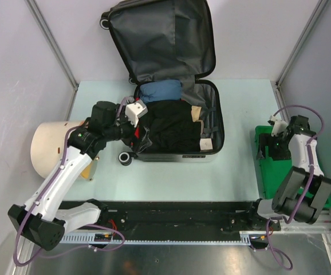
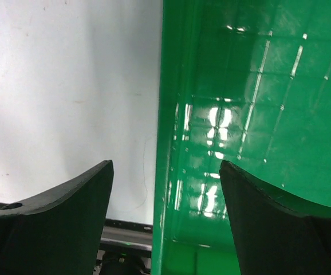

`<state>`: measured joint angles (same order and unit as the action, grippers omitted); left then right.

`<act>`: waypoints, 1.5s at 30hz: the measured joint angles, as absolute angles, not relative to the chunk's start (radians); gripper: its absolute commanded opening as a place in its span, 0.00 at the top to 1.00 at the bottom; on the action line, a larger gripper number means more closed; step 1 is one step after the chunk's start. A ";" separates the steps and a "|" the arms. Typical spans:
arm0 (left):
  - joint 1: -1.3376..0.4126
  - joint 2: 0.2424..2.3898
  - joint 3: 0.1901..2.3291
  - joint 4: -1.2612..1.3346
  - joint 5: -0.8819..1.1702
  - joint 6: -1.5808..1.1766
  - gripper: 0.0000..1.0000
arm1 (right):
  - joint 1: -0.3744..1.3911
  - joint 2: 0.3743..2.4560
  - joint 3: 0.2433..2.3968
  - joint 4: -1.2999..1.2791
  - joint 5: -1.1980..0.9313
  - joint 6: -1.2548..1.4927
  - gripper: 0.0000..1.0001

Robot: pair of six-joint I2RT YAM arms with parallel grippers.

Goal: Open, take out, and arrange the luggage

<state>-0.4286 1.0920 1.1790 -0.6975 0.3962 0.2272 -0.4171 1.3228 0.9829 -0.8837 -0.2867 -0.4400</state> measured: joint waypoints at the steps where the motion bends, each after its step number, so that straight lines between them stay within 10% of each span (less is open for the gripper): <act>1: -0.428 1.095 1.173 -0.697 0.404 0.224 0.04 | -0.411 1.348 0.982 -0.868 -0.286 -0.434 0.31; 10: -0.393 1.178 1.118 -0.675 0.485 0.183 0.12 | -0.292 1.518 0.979 -0.719 -0.260 -0.354 0.83; 19: -0.380 1.314 1.165 -0.649 0.500 0.193 0.15 | -0.167 1.592 1.023 -0.623 -0.220 -0.216 0.91; 31: -0.414 1.408 1.253 -0.629 0.519 0.525 0.16 | -0.113 1.700 1.172 -0.545 -0.311 -0.153 0.19; 45: -0.581 1.687 1.377 -0.612 0.477 0.949 0.09 | -0.064 1.435 1.228 -0.579 -0.488 -0.242 0.04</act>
